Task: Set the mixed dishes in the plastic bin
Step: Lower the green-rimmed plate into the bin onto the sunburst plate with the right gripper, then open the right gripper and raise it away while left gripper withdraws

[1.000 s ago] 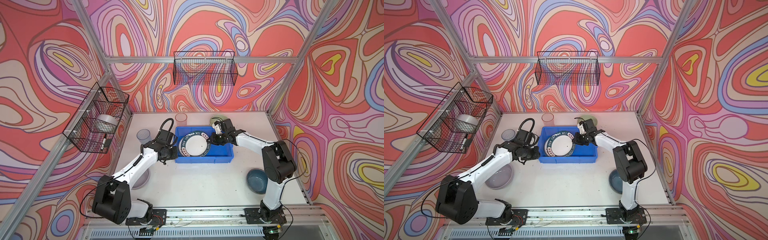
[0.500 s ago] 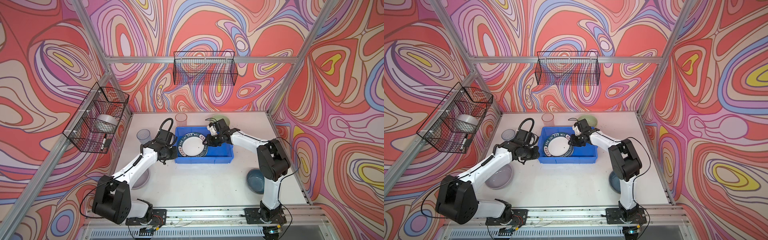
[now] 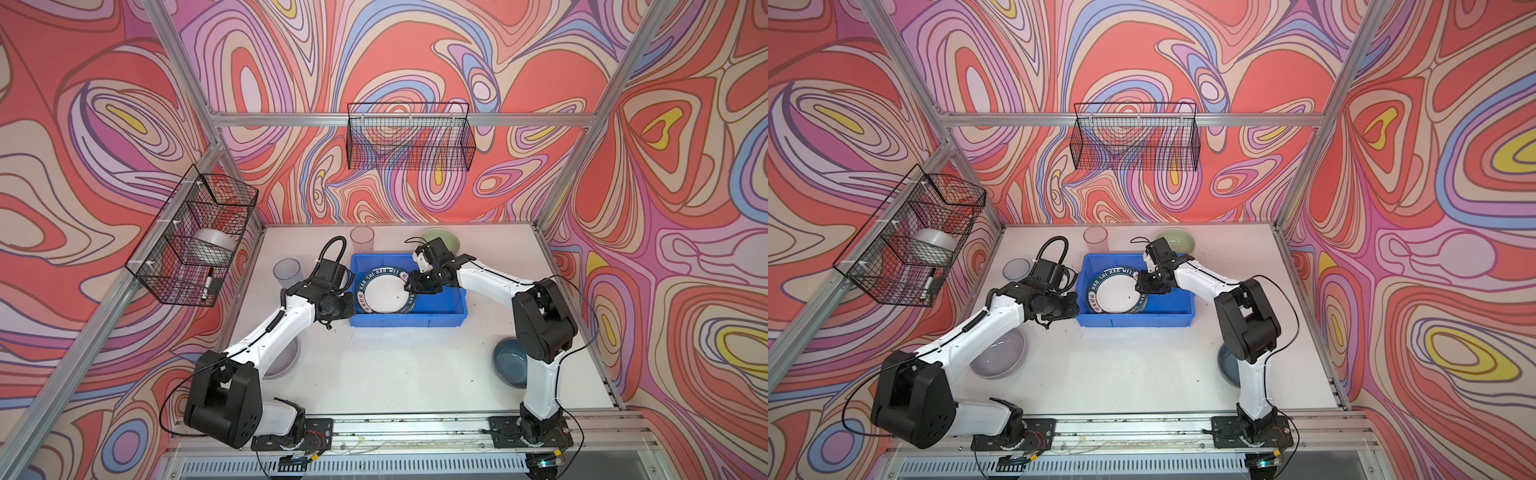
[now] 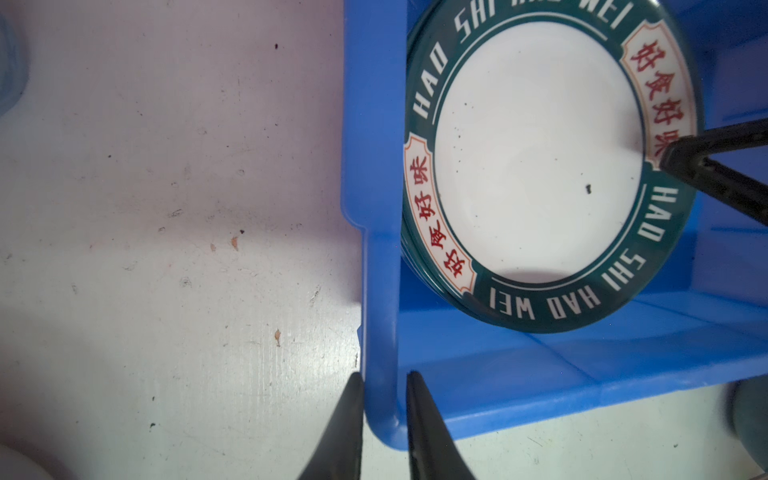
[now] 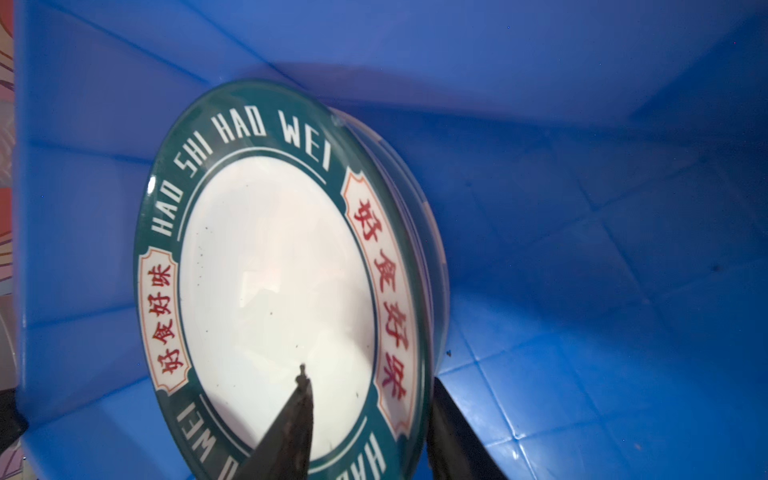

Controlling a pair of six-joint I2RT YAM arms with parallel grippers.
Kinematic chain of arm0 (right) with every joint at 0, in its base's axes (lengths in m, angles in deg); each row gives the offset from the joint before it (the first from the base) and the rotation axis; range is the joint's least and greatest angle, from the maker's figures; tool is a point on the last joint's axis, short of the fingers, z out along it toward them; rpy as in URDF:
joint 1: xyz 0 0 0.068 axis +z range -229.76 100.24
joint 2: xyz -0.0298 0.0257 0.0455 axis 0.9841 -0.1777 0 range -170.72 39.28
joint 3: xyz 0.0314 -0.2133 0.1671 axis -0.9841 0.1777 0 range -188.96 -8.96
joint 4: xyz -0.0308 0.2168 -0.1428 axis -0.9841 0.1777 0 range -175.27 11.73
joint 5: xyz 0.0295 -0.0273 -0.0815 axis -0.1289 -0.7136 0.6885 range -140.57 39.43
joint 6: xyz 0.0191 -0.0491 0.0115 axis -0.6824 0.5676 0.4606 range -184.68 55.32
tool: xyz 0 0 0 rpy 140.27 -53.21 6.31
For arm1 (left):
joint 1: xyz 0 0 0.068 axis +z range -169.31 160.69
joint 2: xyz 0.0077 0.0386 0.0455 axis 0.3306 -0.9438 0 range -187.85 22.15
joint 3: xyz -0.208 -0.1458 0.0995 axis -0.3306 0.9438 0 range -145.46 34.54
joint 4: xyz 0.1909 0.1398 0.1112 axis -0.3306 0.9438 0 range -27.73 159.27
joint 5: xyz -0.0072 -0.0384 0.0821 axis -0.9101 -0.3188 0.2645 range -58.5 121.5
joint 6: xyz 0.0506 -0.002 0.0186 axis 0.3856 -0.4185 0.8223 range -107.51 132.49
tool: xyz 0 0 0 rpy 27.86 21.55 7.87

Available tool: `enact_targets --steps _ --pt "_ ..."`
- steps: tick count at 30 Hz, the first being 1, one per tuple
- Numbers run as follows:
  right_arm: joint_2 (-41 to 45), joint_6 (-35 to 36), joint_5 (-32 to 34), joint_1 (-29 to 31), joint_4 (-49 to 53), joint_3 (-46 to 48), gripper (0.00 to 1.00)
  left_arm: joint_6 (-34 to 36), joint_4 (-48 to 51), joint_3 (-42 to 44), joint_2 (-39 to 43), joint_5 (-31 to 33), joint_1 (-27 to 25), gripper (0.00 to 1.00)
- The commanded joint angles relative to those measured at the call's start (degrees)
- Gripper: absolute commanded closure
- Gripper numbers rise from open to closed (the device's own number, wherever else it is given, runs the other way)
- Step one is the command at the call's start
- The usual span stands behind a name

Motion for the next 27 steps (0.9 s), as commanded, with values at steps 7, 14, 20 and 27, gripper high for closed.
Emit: enact_targets --steps 7,14,20,27 --pt "-1.22 1.25 1.68 1.13 1.06 -1.75 0.54 0.2 -0.88 -0.7 1.3 -1.4 0.41 0.78" --pt "-0.55 1.44 2.71 1.4 1.63 -1.88 0.53 0.2 -0.27 -0.35 2.51 -0.61 0.6 0.77" --pt "2.64 2.58 5.11 1.4 2.85 -1.1 0.53 0.68 1.28 -0.53 4.51 0.23 1.11 0.72" --pt "8.67 4.62 9.3 1.22 7.82 0.23 0.52 1.17 3.42 0.21 6.89 1.27 1.6 0.63"
